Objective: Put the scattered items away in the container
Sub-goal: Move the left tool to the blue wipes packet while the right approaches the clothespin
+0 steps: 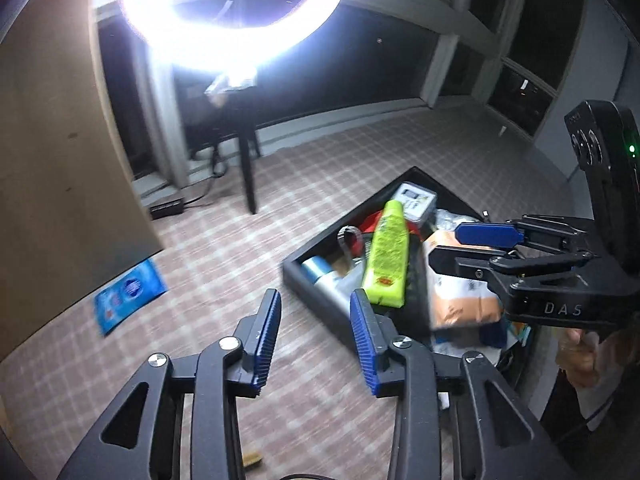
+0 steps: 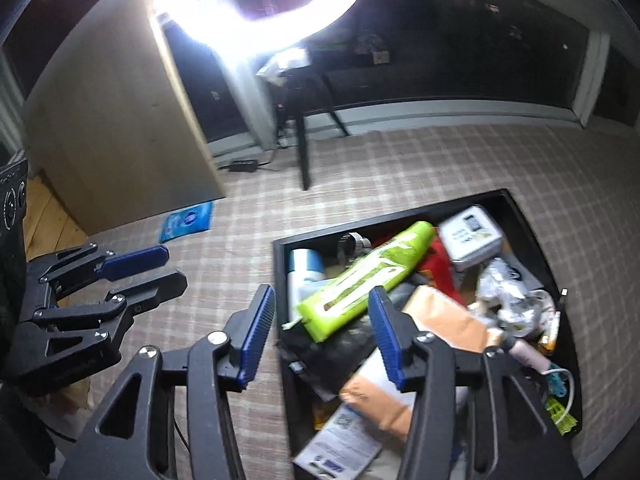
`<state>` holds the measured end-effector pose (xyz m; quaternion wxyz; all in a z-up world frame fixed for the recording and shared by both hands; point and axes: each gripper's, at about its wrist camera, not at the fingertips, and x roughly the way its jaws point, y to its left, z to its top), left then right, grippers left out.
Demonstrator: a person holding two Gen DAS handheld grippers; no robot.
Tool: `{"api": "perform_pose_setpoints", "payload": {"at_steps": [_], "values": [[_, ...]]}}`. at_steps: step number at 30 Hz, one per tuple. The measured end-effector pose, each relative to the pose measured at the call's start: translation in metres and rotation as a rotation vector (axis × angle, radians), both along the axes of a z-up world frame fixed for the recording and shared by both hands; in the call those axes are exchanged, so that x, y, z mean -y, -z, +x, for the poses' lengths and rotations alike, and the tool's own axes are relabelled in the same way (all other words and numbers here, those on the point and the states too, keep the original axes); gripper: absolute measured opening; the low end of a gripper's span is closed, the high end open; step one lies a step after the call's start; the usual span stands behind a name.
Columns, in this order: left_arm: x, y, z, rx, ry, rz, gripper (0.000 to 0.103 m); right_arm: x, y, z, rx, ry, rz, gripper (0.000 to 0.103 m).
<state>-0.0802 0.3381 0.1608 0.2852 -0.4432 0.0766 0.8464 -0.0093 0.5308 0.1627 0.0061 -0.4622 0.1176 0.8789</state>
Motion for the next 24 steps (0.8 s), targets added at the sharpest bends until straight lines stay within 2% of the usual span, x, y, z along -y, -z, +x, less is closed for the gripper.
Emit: {"api": "perform_pose_setpoints", "payload": {"at_steps": [3, 10, 15, 24], "values": [[0.021, -0.001, 0.006, -0.006, -0.055, -0.017, 0.048, 0.017, 0.001, 0.001, -0.012, -0.026, 0.011, 0.05], [0.075, 0.005, 0.017, 0.013, -0.184, -0.027, 0.057, 0.051, 0.005, -0.001, -0.02, -0.094, -0.016, 0.055], [0.114, 0.013, 0.021, 0.019, -0.268, -0.038, 0.069, 0.079, 0.006, -0.007, -0.022, -0.151, -0.016, 0.056], [0.173, 0.044, 0.011, 0.051, -0.389, -0.086, 0.071, 0.121, 0.021, -0.034, 0.002, -0.245, -0.031, 0.062]]}}
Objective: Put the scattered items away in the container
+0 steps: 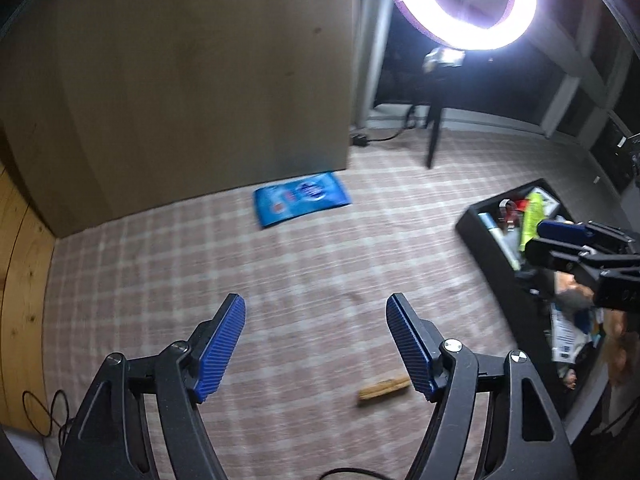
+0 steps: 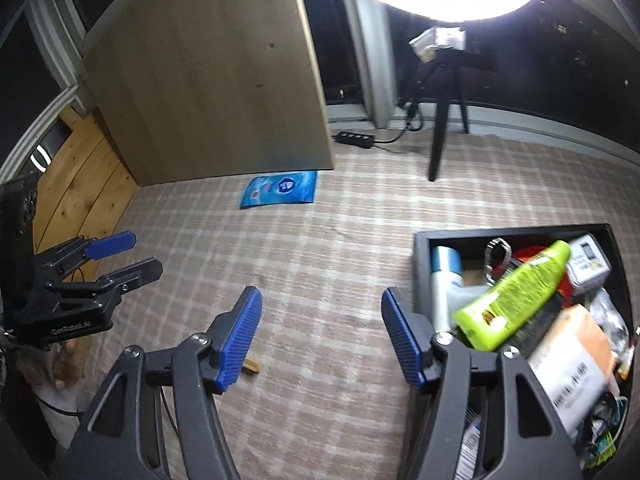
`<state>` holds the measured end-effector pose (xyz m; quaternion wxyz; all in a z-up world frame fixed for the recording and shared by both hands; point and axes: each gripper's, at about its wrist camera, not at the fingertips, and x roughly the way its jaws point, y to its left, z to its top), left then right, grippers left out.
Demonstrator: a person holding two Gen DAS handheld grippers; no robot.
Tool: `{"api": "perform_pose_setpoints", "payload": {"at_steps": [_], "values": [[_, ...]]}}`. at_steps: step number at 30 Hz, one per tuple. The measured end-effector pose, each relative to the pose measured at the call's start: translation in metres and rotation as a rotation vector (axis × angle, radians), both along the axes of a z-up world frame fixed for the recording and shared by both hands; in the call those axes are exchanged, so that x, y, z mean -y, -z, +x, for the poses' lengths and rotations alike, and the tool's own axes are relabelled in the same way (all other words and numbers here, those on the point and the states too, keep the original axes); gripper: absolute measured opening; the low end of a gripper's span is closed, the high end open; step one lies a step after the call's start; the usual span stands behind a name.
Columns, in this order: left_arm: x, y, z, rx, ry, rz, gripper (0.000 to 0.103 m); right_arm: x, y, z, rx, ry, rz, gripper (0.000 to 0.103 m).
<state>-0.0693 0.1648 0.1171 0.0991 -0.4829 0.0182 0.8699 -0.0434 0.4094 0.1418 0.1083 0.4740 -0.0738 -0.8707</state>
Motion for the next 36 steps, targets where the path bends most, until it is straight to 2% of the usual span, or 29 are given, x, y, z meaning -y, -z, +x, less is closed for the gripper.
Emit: {"api": "perform_pose_setpoints", "payload": {"at_steps": [7, 10, 14, 20, 22, 26, 31, 36], "values": [[0.028, 0.029, -0.042, 0.037, -0.027, -0.023, 0.07, 0.03, 0.02, -0.06, 0.045, -0.02, 0.015, 0.062], [0.03, 0.04, -0.071, 0.044, -0.033, -0.035, 0.065, 0.04, 0.036, -0.097, 0.079, -0.01, 0.009, 0.062], [0.015, 0.052, -0.108, 0.037, 0.041, -0.074, 0.063, 0.054, 0.057, -0.142, 0.107, 0.016, 0.044, 0.061], [-0.03, 0.081, -0.158, 0.07, 0.251, -0.173, 0.063, 0.055, 0.088, -0.178, 0.184, -0.01, 0.021, 0.06], [-0.042, 0.091, -0.169, 0.083, 0.31, -0.215, 0.063, 0.05, 0.092, -0.181, 0.195, -0.018, 0.025, 0.06], [-0.056, 0.106, -0.18, 0.101, 0.419, -0.274, 0.065, 0.035, 0.093, -0.17, 0.22, -0.051, -0.043, 0.06], [-0.068, 0.118, -0.184, 0.106, 0.533, -0.358, 0.07, 0.044, 0.083, -0.128, 0.204, -0.213, -0.015, 0.06], [-0.075, 0.12, -0.192, 0.101, 0.577, -0.345, 0.08, 0.06, 0.077, -0.088, 0.198, -0.347, 0.003, 0.06]]}}
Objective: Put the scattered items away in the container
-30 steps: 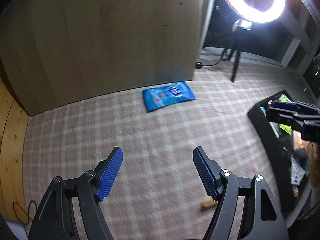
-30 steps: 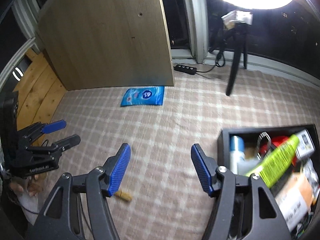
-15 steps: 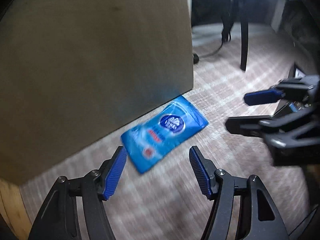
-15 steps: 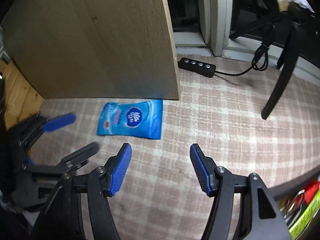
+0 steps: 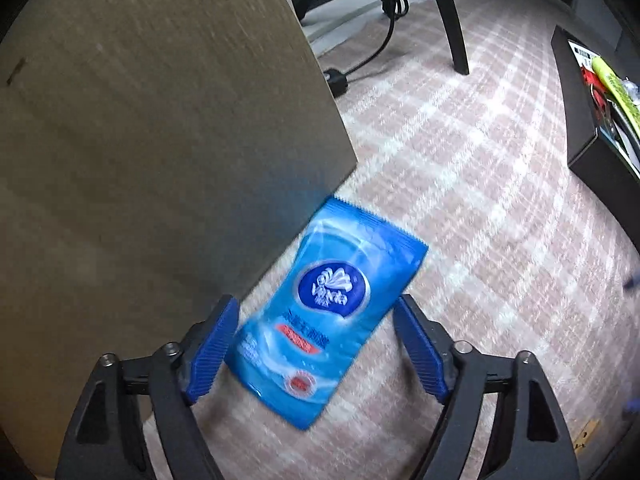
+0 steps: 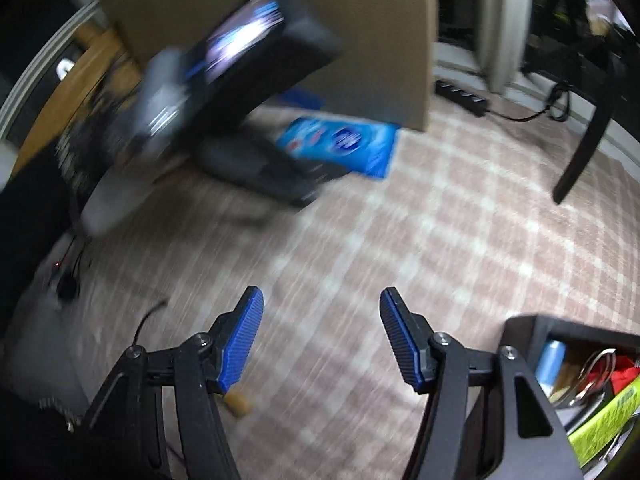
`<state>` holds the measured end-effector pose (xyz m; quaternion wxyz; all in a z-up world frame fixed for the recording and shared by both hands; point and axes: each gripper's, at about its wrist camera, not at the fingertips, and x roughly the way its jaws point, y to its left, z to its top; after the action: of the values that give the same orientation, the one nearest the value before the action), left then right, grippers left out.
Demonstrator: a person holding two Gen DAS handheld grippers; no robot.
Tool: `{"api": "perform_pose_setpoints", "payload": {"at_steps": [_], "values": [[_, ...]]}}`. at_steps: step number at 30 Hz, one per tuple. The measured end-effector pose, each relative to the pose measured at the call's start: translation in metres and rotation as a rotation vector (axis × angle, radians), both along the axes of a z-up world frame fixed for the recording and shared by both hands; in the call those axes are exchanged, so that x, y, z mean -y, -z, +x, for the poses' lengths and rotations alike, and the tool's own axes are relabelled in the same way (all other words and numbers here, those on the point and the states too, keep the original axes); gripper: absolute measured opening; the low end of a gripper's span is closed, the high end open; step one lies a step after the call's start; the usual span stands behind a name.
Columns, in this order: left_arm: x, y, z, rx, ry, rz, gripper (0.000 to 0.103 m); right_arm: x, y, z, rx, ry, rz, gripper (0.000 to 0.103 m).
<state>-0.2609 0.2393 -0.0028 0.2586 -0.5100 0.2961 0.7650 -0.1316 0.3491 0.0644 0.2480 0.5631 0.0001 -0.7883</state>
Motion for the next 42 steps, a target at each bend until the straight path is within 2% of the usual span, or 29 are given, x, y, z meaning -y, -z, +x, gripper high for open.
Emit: {"api": "perform_pose_setpoints", "payload": {"at_steps": [3, 4, 5, 6, 8, 10, 12, 14, 16, 17, 18, 23, 29, 32, 35, 36, 37, 38, 40, 42], "values": [[-0.001, 0.0, 0.0, 0.023, 0.023, 0.021, 0.076, 0.009, 0.007, 0.015, 0.012, -0.058, -0.001, 0.06], [-0.001, 0.0, 0.0, 0.037, 0.029, 0.03, 0.072, 0.014, 0.01, 0.02, 0.008, -0.084, 0.011, 0.06], [-0.001, 0.0, 0.001, 0.057, 0.032, 0.043, 0.063, 0.019, 0.013, 0.025, 0.004, -0.112, 0.029, 0.06], [-0.001, -0.001, 0.003, 0.075, 0.038, 0.053, 0.06, 0.026, 0.016, 0.03, 0.001, -0.144, 0.047, 0.06], [-0.001, -0.001, 0.011, 0.088, 0.076, 0.047, 0.06, 0.037, 0.02, 0.044, -0.004, -0.21, 0.078, 0.06], [-0.001, -0.002, 0.014, 0.074, 0.084, 0.026, 0.066, 0.05, 0.025, 0.055, -0.019, -0.278, 0.123, 0.06], [0.0, -0.003, 0.011, 0.064, 0.066, 0.026, 0.078, 0.06, 0.03, 0.063, -0.033, -0.328, 0.156, 0.06], [-0.002, 0.0, 0.008, 0.073, 0.064, 0.021, 0.079, 0.066, 0.034, 0.067, -0.035, -0.354, 0.166, 0.06], [-0.004, 0.002, 0.01, 0.107, 0.074, 0.045, 0.076, 0.069, 0.038, 0.069, -0.031, -0.368, 0.17, 0.06], [-0.005, 0.001, 0.014, 0.113, 0.083, 0.058, 0.069, 0.071, 0.039, 0.07, -0.032, -0.376, 0.172, 0.06], [-0.006, 0.0, 0.017, 0.109, 0.09, 0.054, 0.065, 0.072, 0.04, 0.071, -0.033, -0.385, 0.175, 0.06], [-0.005, -0.001, 0.041, 0.127, 0.096, 0.061, 0.053, 0.078, 0.045, 0.074, -0.037, -0.416, 0.189, 0.06], [-0.01, -0.002, 0.073, 0.123, 0.087, 0.065, 0.052, 0.086, 0.044, 0.085, -0.038, -0.479, 0.194, 0.06], [-0.016, -0.002, 0.078, 0.118, 0.075, 0.058, 0.049, 0.088, 0.05, 0.092, -0.018, -0.502, 0.221, 0.06], [-0.024, -0.004, 0.085, 0.115, 0.065, 0.061, 0.047, 0.087, 0.049, 0.103, -0.038, -0.526, 0.25, 0.059], [-0.032, -0.006, 0.089, 0.112, 0.061, 0.064, 0.044, 0.087, 0.048, 0.105, -0.036, -0.524, 0.252, 0.054], [-0.043, -0.01, 0.095, 0.105, 0.056, 0.067, 0.043, 0.088, 0.048, 0.105, -0.048, -0.517, 0.266, 0.043], [-0.044, -0.01, 0.098, 0.097, 0.051, 0.072, 0.038, 0.089, 0.048, 0.107, -0.065, -0.509, 0.286, 0.038], [-0.049, -0.01, 0.121, 0.081, 0.034, 0.088, 0.034, 0.088, 0.045, 0.107, -0.072, -0.49, 0.306, 0.017], [-0.048, -0.01, 0.13, 0.071, 0.002, 0.11, 0.03, 0.079, 0.044, 0.099, -0.043, -0.443, 0.284, 0.013]]}}
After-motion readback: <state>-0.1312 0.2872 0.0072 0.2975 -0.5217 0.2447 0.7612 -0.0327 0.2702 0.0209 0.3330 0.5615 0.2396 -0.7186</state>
